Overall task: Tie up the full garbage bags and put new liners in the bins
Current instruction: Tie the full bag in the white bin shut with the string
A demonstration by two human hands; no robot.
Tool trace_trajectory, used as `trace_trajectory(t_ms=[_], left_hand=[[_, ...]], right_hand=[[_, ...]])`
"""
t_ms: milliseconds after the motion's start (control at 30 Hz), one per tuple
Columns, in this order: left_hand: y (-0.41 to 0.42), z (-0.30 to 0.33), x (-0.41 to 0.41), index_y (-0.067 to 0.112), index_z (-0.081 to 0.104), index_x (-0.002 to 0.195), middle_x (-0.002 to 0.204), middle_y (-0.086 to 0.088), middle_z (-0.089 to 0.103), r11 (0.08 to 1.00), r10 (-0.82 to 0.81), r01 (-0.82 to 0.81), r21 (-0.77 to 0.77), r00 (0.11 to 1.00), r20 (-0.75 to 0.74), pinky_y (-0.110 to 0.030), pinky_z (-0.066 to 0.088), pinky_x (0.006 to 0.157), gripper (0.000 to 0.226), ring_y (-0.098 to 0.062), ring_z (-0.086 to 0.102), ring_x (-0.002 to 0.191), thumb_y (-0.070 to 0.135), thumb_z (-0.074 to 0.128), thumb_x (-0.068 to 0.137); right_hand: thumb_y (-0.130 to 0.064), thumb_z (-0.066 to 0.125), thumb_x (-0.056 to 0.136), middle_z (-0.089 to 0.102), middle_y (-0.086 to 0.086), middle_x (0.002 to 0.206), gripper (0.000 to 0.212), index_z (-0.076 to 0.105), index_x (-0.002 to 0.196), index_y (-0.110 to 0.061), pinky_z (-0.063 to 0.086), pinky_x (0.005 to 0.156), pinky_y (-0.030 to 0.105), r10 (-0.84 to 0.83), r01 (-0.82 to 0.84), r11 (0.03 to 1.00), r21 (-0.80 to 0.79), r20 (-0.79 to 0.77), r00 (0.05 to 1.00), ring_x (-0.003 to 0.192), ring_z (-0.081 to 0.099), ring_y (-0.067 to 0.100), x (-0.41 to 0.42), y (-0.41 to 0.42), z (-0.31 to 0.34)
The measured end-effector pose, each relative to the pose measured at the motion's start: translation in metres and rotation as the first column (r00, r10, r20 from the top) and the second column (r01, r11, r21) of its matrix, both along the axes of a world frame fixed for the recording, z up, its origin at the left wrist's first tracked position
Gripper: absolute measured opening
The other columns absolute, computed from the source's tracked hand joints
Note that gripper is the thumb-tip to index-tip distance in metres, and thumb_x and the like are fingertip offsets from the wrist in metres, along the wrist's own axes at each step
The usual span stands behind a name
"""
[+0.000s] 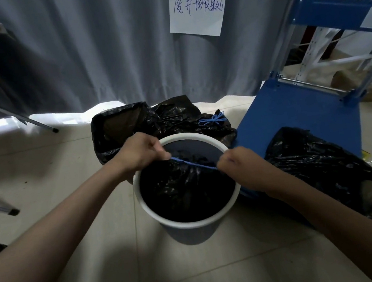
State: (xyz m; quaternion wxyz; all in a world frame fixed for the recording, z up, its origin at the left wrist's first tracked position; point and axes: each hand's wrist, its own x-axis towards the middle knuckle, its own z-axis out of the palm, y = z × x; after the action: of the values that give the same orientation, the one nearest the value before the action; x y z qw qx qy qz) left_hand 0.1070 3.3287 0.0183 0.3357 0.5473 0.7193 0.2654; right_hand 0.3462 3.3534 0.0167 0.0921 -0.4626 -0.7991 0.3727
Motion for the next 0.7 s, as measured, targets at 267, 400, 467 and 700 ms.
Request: trace_trajectory(t_ms=[267,400,467,700], left_hand=[[0.006,-0.016,-0.01,0.02,0.072,0.075,0.082,0.002,0.073,0.993,-0.12,0.113,-0.039,0.943,-0.309,-0.029,0.053,0.077,0.021,-0.012,0.067,0.086,0.039,0.079,0.078],[0.003,-0.009,-0.004,0.022,0.068,0.092,0.083,0.006,0.066,0.981,-0.174,0.145,-0.127,0.951,-0.257,-0.019,0.045,0.066,0.044,-0.005,0.062,0.079,0.053,0.084,0.065],[0.004,-0.012,0.005,0.025,0.065,0.094,0.085,0.008,0.065,0.979,-0.191,0.164,-0.119,0.942,-0.277,-0.024,0.048,0.07,0.052,-0.007,0.061,0.08,0.058,0.085,0.06],[0.006,-0.026,0.032,0.017,0.067,0.089,0.075,0.006,0.066,0.985,-0.164,0.17,0.032,0.976,-0.146,-0.018,0.044,0.061,0.045,-0.002,0.058,0.063,0.05,0.085,0.065]], right_hand=[[-0.025,0.049,0.099,0.047,0.01,0.063,0.039,0.04,0.063,-0.012,0.037,0.056,0.02,-0.04,0.05,0.998,-0.048,0.192,0.98,0.058,0.043,0.012,0.015,0.012,-0.021],[-0.051,0.054,0.092,0.065,0.006,0.076,0.042,0.051,0.075,-0.014,0.046,0.074,0.034,-0.119,0.115,0.993,0.036,0.138,0.983,0.072,0.055,0.015,0.001,0.004,-0.026],[-0.06,0.056,0.089,0.06,-0.007,0.072,0.043,0.055,0.082,-0.017,0.042,0.077,0.036,-0.109,0.078,0.983,0.167,0.184,0.977,0.078,0.056,0.014,-0.005,-0.002,-0.032],[-0.036,0.058,0.095,0.066,0.008,0.093,0.023,0.055,0.096,-0.014,0.047,0.083,0.041,-0.012,-0.055,0.962,0.268,0.242,0.97,0.092,0.061,0.028,-0.019,-0.008,-0.043]])
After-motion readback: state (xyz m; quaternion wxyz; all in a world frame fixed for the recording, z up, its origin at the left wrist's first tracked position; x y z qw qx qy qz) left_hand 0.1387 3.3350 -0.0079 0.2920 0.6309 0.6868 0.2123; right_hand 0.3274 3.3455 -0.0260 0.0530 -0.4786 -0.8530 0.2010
